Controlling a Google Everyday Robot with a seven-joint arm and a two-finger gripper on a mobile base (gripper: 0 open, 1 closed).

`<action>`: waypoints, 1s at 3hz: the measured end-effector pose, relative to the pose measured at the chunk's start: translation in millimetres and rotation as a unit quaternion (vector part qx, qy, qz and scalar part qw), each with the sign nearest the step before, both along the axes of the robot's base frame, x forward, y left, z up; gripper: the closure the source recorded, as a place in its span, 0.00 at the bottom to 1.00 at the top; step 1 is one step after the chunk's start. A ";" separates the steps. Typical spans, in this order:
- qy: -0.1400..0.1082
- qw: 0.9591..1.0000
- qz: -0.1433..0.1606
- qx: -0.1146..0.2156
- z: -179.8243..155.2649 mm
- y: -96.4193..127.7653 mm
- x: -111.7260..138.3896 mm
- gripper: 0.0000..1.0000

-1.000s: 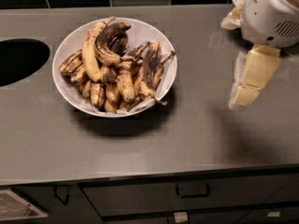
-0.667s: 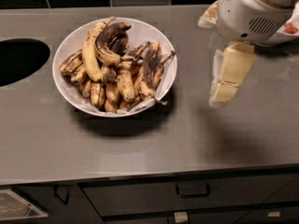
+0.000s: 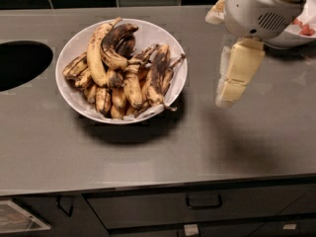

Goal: Pick banana from white bowl

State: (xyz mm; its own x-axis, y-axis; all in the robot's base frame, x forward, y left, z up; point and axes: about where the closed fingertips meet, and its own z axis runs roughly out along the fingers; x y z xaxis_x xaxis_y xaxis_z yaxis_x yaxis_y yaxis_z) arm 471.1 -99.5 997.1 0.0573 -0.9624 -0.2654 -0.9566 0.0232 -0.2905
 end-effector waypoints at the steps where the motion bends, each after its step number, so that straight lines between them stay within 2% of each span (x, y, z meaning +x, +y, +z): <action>1: -0.005 1.000 0.011 0.028 7.2 19.3 20.4 0.00; 2: 0.002 0.998 0.037 0.051 12.9 46.8 41.3 0.00; 3: 0.011 0.994 0.063 0.094 15.7 77.6 59.4 0.00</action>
Offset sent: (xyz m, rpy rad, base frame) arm 0.0679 0.0801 0.0170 0.1566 0.0403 0.1430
